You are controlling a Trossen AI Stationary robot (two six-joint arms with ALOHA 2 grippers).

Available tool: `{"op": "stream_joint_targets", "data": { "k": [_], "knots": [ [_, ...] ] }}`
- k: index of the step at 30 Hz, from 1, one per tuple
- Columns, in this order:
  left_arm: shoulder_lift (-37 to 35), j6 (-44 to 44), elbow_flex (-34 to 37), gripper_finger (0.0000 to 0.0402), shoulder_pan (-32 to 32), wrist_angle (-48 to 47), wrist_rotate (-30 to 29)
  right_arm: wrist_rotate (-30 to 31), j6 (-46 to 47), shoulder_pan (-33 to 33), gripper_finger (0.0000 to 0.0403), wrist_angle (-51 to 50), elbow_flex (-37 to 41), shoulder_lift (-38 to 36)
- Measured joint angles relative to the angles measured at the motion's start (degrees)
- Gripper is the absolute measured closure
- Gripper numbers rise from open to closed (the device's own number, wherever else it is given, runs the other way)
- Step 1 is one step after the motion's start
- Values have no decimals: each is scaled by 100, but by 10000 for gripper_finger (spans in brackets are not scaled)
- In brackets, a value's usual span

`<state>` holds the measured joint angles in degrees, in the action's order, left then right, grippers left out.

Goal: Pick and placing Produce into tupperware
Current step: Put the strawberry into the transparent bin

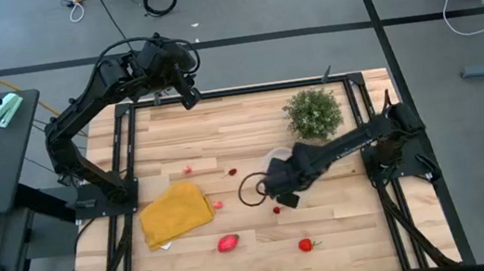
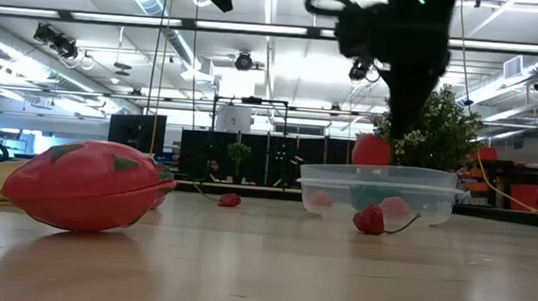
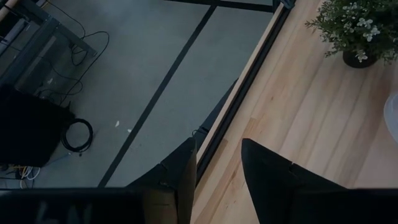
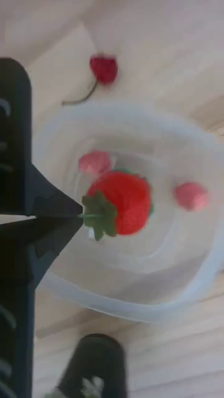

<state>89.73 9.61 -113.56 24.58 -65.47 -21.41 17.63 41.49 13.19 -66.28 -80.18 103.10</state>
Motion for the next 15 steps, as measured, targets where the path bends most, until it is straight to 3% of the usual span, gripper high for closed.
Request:
{"op": "stream_joint_targets", "data": {
  "k": [6, 15],
  "knots": [
    [0, -6, 0, 263, 0, 4, 0, -12, 489, 97, 397, 105, 691, -84],
    [0, -5, 0, 273, 0, 8, 0, -50, 243, -53, 393, 125, 1048, -86]
  ]
}}
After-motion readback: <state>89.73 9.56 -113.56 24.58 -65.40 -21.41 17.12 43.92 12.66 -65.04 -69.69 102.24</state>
